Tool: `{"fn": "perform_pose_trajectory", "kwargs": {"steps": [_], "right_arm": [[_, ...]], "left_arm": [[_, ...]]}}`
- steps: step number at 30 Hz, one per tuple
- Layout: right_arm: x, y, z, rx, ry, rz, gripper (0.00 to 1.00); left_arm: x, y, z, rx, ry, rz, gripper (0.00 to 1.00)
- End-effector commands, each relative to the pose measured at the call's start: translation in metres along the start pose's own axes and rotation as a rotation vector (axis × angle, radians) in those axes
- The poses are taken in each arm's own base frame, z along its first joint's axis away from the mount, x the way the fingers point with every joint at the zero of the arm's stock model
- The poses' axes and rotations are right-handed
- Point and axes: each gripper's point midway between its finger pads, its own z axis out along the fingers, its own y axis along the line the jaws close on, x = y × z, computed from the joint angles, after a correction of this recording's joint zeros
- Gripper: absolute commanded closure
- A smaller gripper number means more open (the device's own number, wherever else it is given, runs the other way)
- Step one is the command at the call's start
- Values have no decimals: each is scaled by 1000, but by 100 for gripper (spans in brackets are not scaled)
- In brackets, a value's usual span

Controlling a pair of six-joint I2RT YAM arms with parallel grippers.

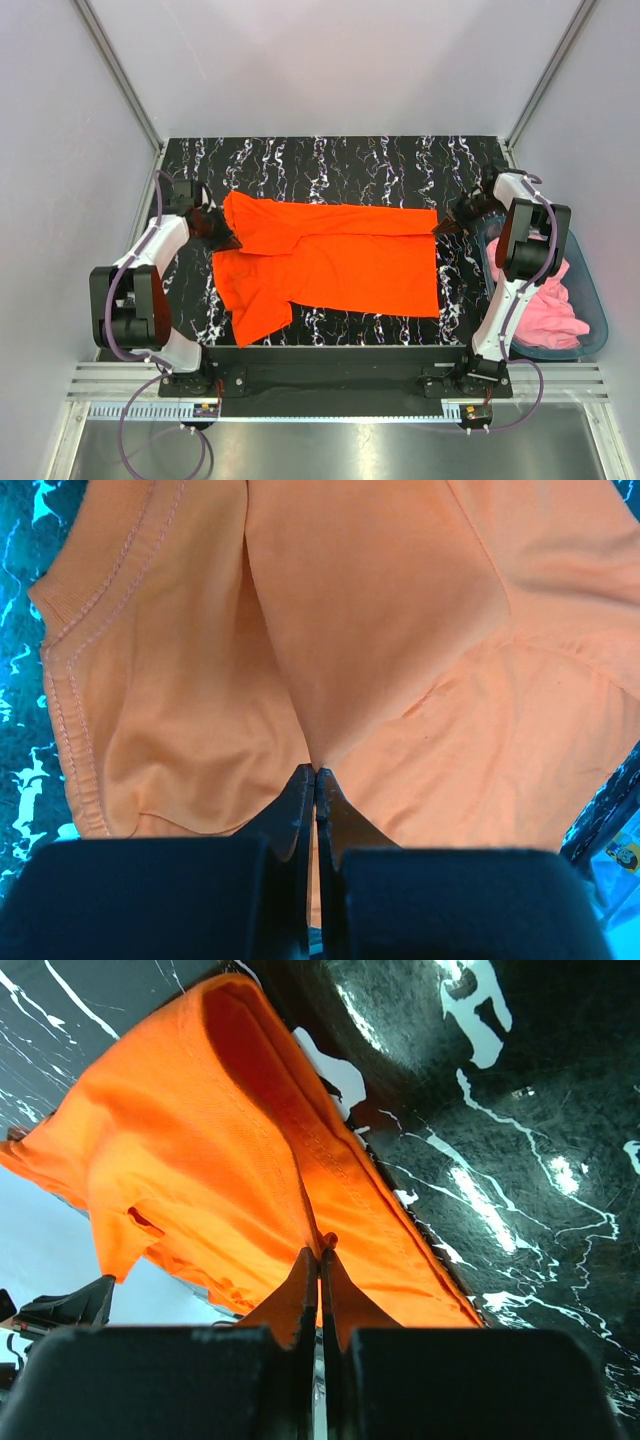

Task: Fold and stack the t-shirts
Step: Fold the tshirt

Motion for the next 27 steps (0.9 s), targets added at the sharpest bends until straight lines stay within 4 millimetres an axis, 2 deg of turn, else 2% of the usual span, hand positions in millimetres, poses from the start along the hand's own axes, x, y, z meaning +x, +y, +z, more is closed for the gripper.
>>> {"fn": "perform_pose_trajectory", "kwargs": {"steps": [1,11,18,19,21,22,23,24,25,27], "right_arm": [[-3,9,-10,-10,-15,-32,100],[3,13,-21,-15,-14,-44,100],[8,3,-12,11,20,-26,100],[11,-1,-9,16,33,-18,100],[15,-1,-11,15,43,-13,88],[17,-1,-13,19,39,-16,84],[15,0,-17,26,19,-26,76],[8,0,-26,50,-29,-48,63],[-3,9,-35,40,-75,-85,56],[-23,22,-40,17,-139,-122,47]], "left_arm": [[-2,-4,-12,23,-28,8,100],[-13,-5,-22,42,-58,-7,100],[8,7,-10,29,14,-33,98],[12,10,-8,21,24,-32,91],[9,20,-10,-26,-3,-27,76],[0,20,-19,-36,-56,-20,59],[-9,23,-25,-64,-101,-21,50],[-18,22,-30,-69,-133,-15,44],[-36,14,-35,-66,-174,12,37],[-64,10,-39,-90,-237,50,34]]}}
